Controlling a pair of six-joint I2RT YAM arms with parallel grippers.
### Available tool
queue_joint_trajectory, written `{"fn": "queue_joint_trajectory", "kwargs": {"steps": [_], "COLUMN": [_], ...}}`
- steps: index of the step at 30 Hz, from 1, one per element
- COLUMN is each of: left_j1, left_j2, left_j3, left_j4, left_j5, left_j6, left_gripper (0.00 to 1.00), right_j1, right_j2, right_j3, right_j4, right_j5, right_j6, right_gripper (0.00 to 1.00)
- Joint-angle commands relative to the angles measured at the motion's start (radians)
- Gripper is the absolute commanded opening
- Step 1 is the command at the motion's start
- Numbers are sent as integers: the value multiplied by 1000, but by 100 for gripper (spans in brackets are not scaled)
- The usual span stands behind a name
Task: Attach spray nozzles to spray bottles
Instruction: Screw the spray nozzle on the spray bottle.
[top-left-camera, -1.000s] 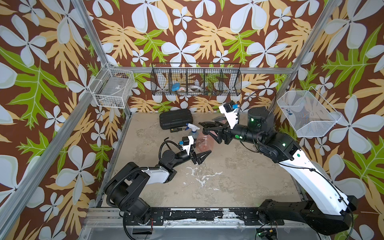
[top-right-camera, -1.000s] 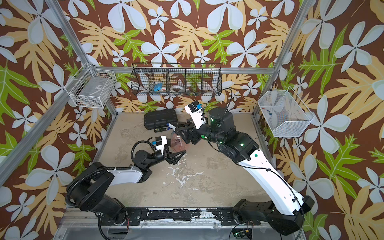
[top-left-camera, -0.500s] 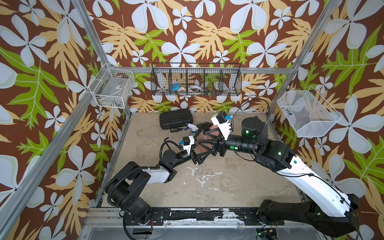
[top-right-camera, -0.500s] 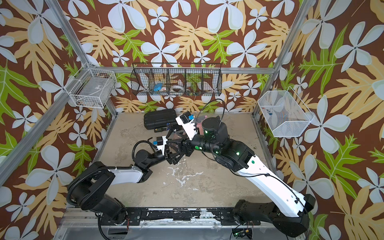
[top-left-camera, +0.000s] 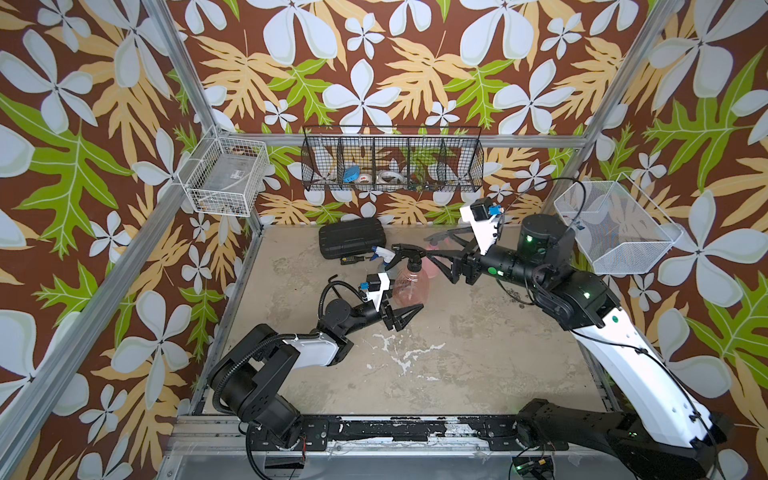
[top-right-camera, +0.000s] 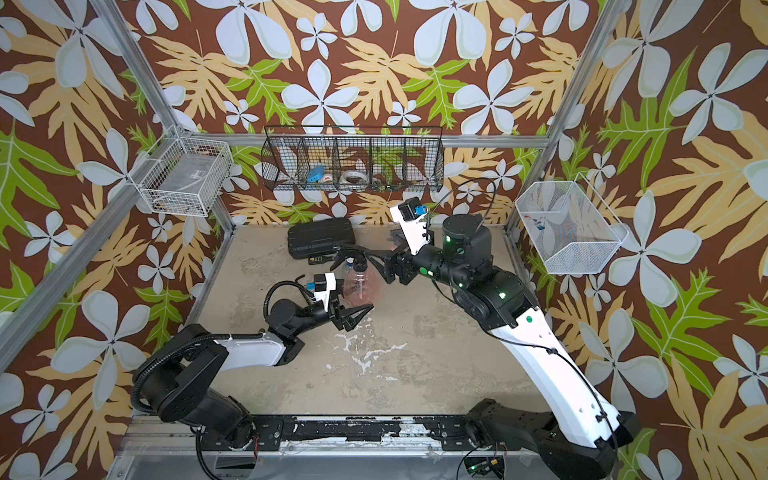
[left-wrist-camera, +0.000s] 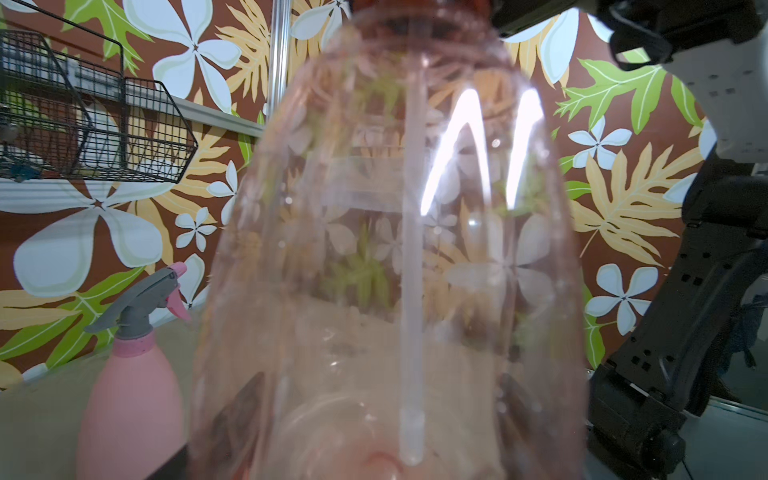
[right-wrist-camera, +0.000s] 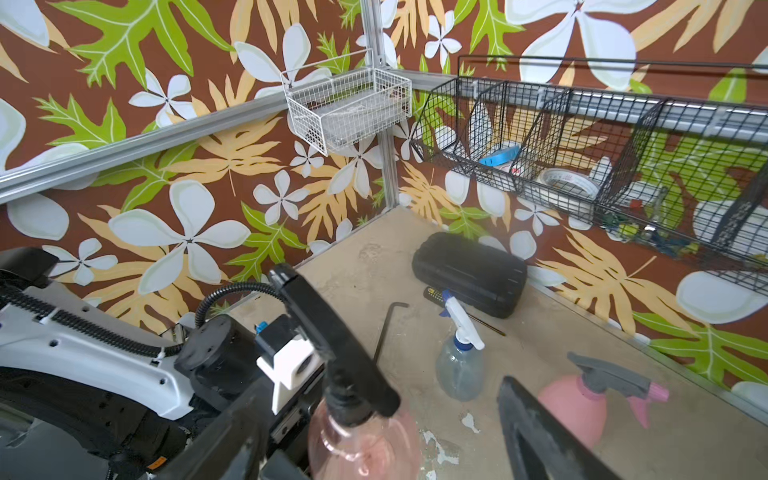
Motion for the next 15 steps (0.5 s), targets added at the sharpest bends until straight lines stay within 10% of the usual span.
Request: {"fn": "queue_joint_trajectory", "kwargs": {"steps": [1, 15], "left_j1": [2, 2], "left_j2": [-3, -4], "left_j3": [10, 32], "left_j4": [48, 51], "left_j5": [67, 113], "left_j6": [-50, -93], "left_gripper": [60, 60], "right_j1": [-8, -8], "right_j2": [38, 103], "right_j3": [20, -27], "right_j4": [-13, 24], "right_j5": [-215, -305], "right_j6": [-57, -43], "right_gripper": [84, 68]}}
